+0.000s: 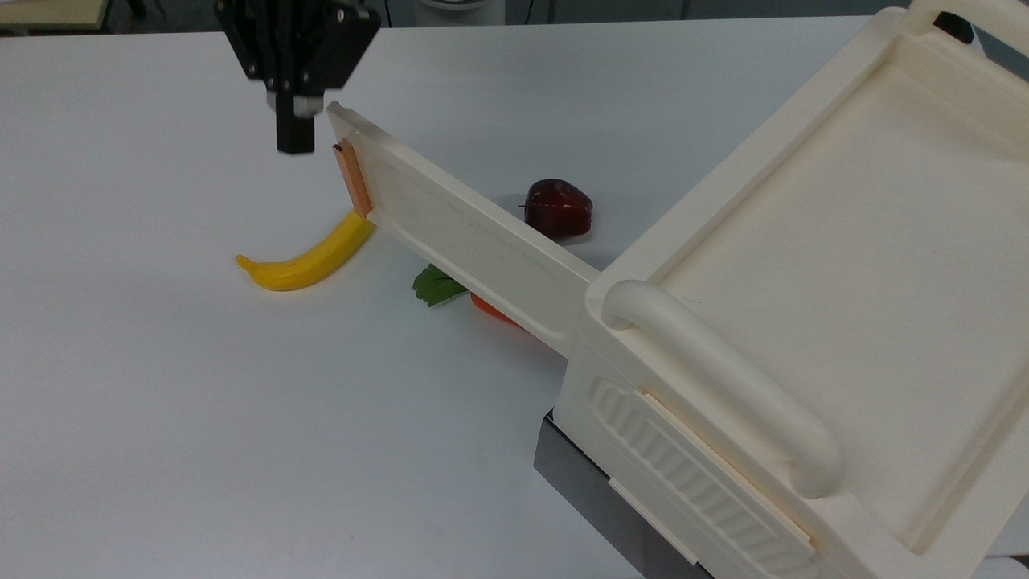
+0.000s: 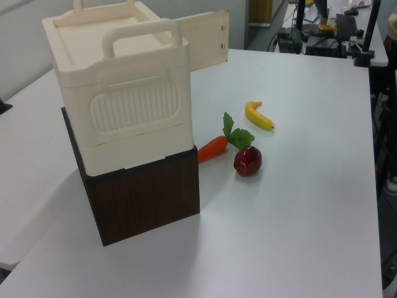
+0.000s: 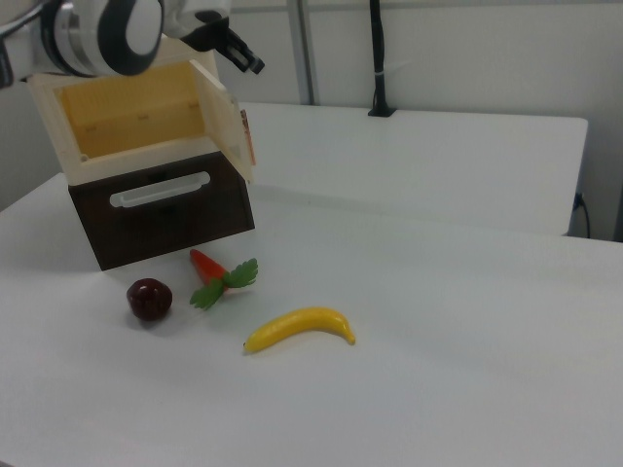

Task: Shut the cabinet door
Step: 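Push the door edge with the gripper, swinging it shut against the cabinet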

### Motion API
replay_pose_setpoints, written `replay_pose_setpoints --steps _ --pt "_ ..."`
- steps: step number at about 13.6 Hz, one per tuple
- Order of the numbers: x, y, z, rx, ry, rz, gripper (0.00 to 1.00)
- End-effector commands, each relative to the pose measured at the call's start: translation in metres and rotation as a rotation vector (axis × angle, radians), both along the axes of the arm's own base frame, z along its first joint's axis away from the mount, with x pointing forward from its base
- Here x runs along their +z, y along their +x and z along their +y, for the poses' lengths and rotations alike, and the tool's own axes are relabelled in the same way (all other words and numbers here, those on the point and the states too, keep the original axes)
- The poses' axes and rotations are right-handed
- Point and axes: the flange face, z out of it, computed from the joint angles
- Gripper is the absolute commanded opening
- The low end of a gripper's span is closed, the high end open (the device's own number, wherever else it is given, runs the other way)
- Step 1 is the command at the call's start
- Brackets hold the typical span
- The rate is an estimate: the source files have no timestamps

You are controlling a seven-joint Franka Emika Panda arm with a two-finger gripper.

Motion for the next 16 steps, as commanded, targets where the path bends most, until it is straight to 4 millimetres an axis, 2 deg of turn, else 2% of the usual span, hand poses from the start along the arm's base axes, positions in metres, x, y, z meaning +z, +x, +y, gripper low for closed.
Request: replay_pose_setpoints --steps 1,3,8,10,13,16 --pt "-0.022 0.018 0.015 -0.022 0.066 -0.036 0.00" --pt "-0.027 0.018 0.037 0.006 0.073 -0.026 0.00" --pt "-0.042 0.013 0.077 0.048 0.091 0.017 0.00" --pt "-0.041 0.011 0.088 0.034 0.122 0.018 0.00" --pt "-0.043 0.003 0.114 0.051 0.141 0.058 0.00" --pt "-0.038 -0.009 0.149 0.065 0.188 0.089 0.00"
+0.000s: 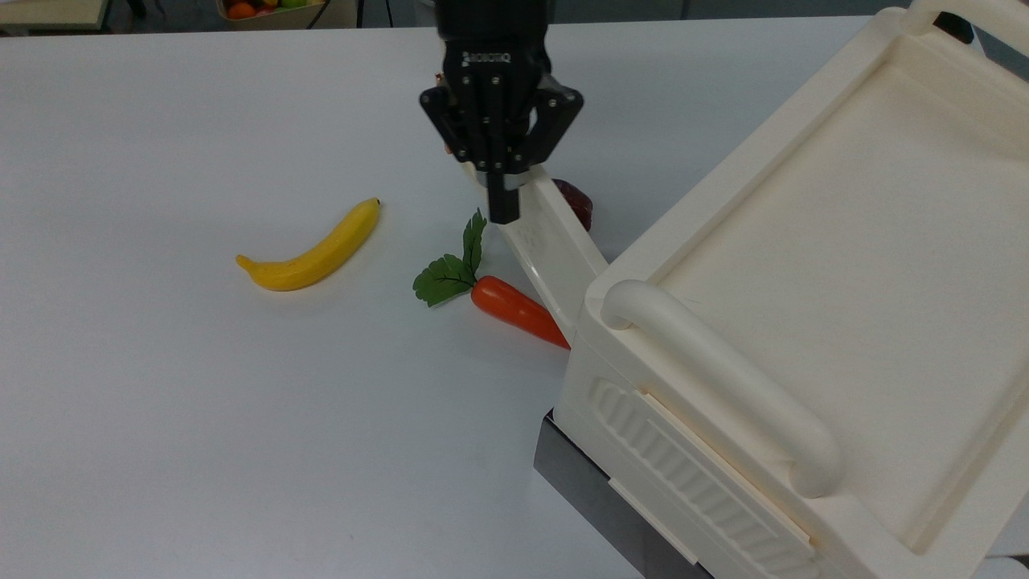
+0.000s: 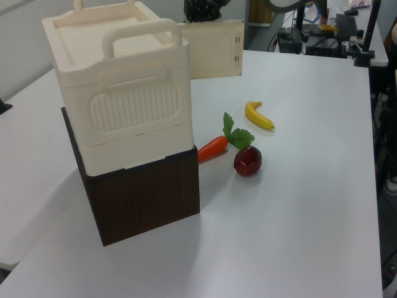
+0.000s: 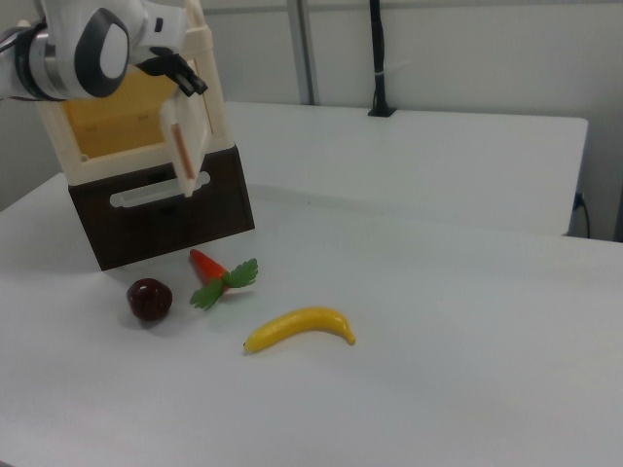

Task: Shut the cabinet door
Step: 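Push the door edge with the gripper, swinging it shut against the cabinet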

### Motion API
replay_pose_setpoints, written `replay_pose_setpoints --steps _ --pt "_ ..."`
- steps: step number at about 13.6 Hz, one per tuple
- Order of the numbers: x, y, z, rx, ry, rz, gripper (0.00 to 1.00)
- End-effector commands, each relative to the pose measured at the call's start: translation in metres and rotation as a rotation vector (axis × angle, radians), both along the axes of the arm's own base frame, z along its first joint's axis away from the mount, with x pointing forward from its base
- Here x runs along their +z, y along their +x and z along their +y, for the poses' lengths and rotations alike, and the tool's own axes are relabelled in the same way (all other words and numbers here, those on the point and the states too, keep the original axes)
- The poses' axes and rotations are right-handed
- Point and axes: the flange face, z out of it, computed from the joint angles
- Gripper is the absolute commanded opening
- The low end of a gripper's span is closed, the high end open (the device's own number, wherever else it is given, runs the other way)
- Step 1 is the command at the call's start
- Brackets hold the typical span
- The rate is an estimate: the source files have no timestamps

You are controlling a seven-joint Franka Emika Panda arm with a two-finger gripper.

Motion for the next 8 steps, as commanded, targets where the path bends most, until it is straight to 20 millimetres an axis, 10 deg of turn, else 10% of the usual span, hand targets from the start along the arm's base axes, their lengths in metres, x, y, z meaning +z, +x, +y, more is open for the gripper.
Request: replay_pose_setpoints --steps 1,8 --pt "0.009 -0.022 0.038 0.004 0.079 0.061 0.00" --pt "0.006 -0.038 0.091 0.027 0.150 0.096 0.00"
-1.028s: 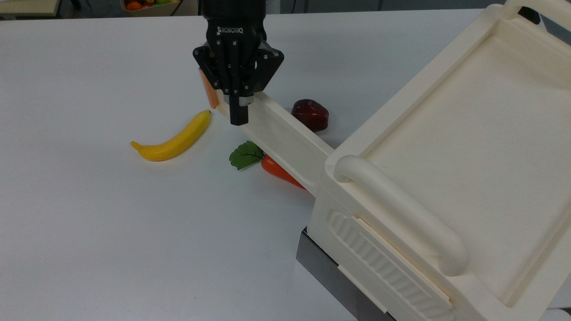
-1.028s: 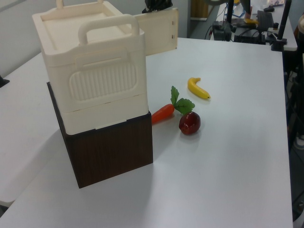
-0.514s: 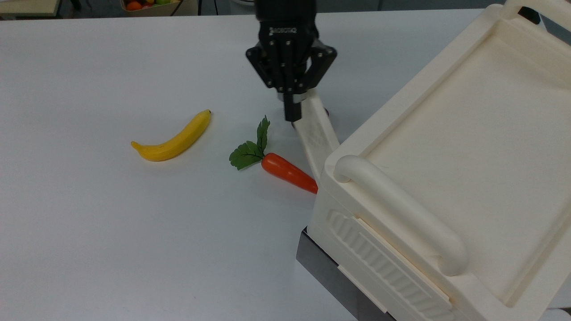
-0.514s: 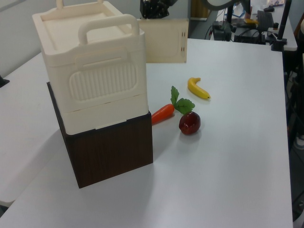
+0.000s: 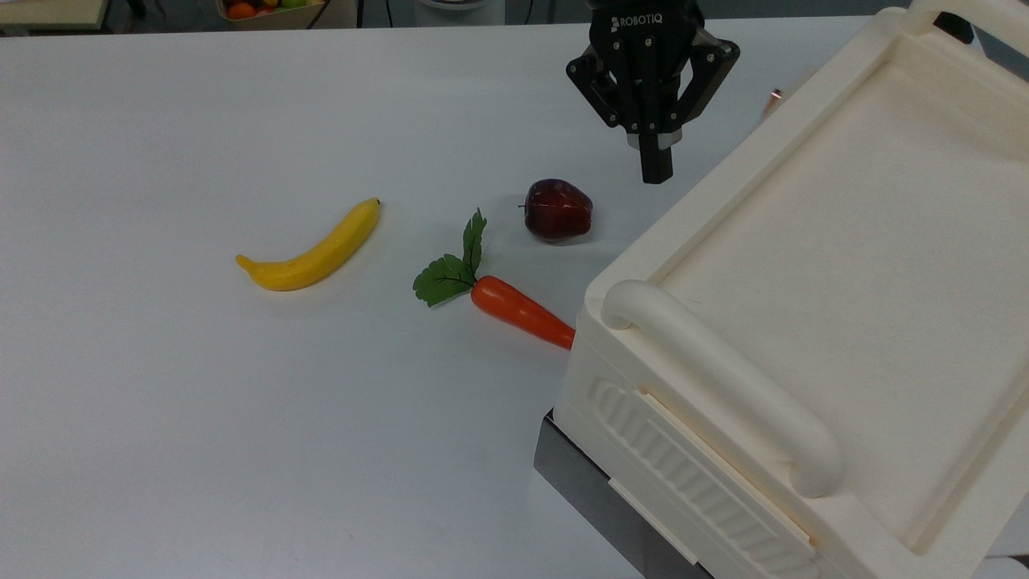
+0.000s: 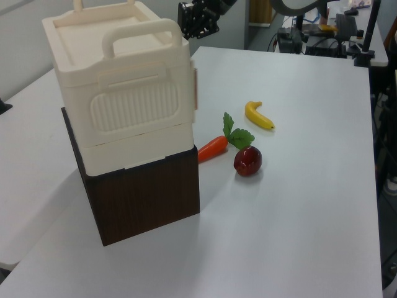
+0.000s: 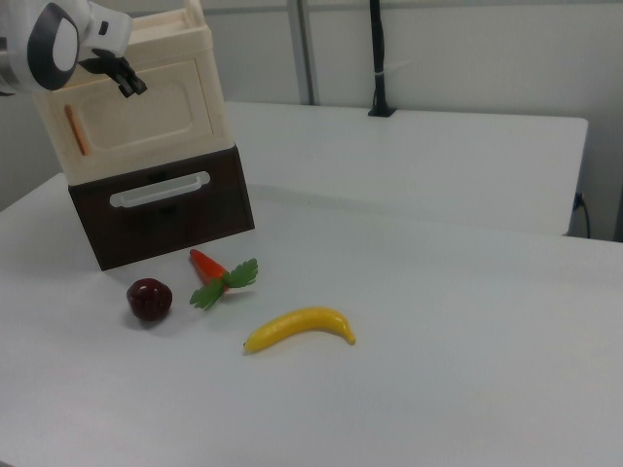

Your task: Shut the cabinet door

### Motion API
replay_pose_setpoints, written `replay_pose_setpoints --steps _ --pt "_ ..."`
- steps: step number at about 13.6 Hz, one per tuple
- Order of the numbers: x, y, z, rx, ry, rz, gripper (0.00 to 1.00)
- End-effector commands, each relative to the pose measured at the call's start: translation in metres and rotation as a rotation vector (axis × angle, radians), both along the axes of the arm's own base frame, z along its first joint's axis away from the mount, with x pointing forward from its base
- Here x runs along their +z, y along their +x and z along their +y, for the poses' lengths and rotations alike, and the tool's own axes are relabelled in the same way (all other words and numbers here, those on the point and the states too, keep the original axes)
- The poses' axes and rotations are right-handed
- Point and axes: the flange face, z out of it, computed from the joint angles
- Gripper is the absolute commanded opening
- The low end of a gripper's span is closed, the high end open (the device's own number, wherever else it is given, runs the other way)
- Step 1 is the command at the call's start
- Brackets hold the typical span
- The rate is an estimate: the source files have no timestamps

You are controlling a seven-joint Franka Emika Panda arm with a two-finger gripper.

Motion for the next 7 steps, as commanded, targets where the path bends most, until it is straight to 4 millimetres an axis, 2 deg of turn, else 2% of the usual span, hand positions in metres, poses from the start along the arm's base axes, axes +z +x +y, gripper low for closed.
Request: replay_pose_setpoints --steps 1,4,6,7 --pt "-0.003 -0.006 0.005 -0.003 0.015 0.028 0.00" --pt "-0.005 -0.006 0.004 0.003 -0.007 0.029 0.00" --pt "-0.009 -0.007 -0.009 0.011 -0.046 0.043 0.00" --pt "-0.009 -0.010 -0.022 0.032 -0.092 0.069 0.00"
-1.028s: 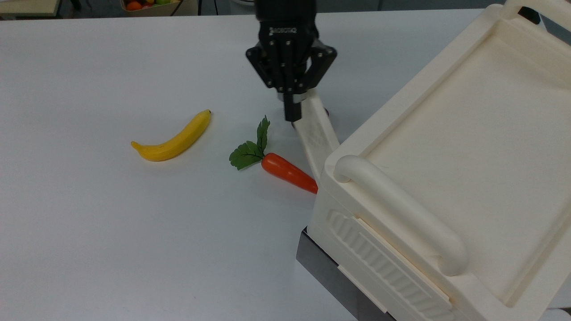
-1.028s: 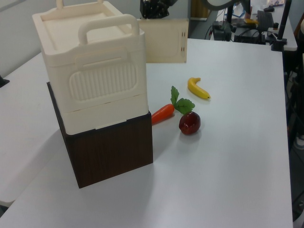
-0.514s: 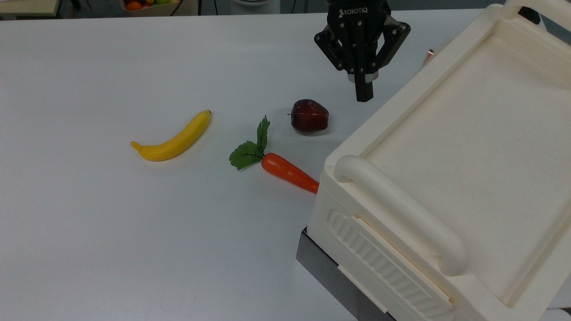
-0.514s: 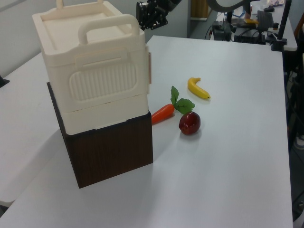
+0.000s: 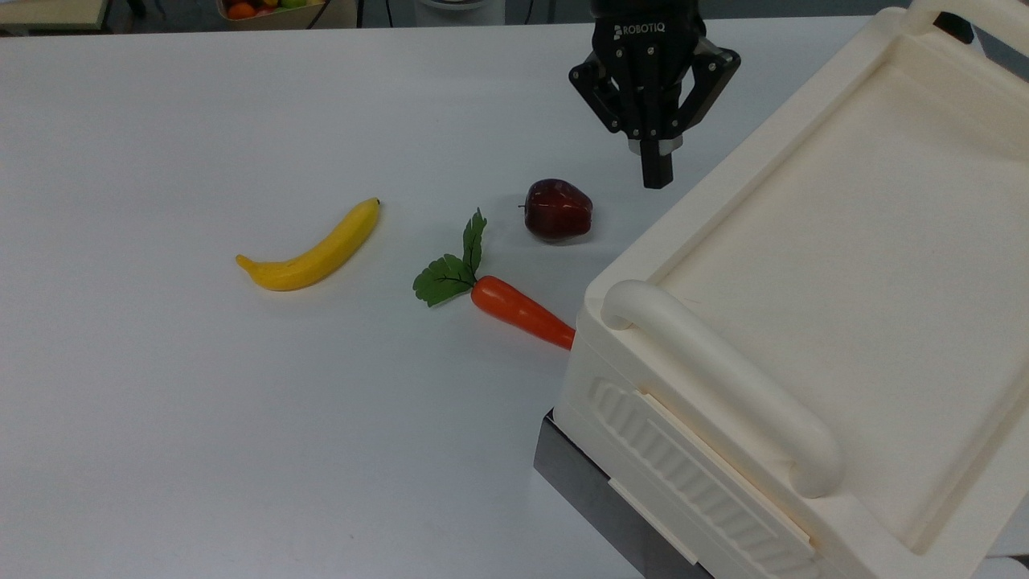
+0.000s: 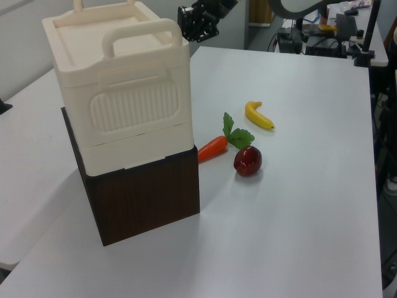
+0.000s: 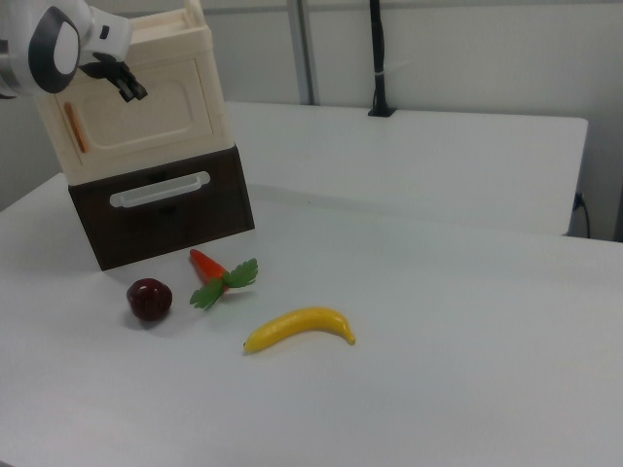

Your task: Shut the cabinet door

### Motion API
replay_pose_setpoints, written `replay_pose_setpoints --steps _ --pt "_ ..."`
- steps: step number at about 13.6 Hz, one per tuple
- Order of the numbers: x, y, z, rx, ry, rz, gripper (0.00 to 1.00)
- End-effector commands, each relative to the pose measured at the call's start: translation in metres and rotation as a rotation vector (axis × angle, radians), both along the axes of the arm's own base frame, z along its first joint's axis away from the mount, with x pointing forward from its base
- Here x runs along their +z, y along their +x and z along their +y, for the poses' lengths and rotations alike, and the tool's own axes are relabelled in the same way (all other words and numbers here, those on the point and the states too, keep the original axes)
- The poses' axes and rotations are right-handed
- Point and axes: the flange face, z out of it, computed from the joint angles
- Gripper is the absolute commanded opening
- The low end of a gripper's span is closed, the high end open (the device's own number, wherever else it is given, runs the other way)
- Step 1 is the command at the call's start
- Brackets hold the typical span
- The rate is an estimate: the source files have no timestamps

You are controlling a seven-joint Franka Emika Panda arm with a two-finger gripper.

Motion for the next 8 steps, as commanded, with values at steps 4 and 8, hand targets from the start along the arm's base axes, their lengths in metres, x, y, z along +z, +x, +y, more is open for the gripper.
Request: replay_pose_setpoints --steps 4,8 --pt "-0.019 -0.020 -0.103 0.175 -0.313 0.291 0.00" --pt "-0.031 -0.057 -0.175 0.379 -0.461 0.483 0.00"
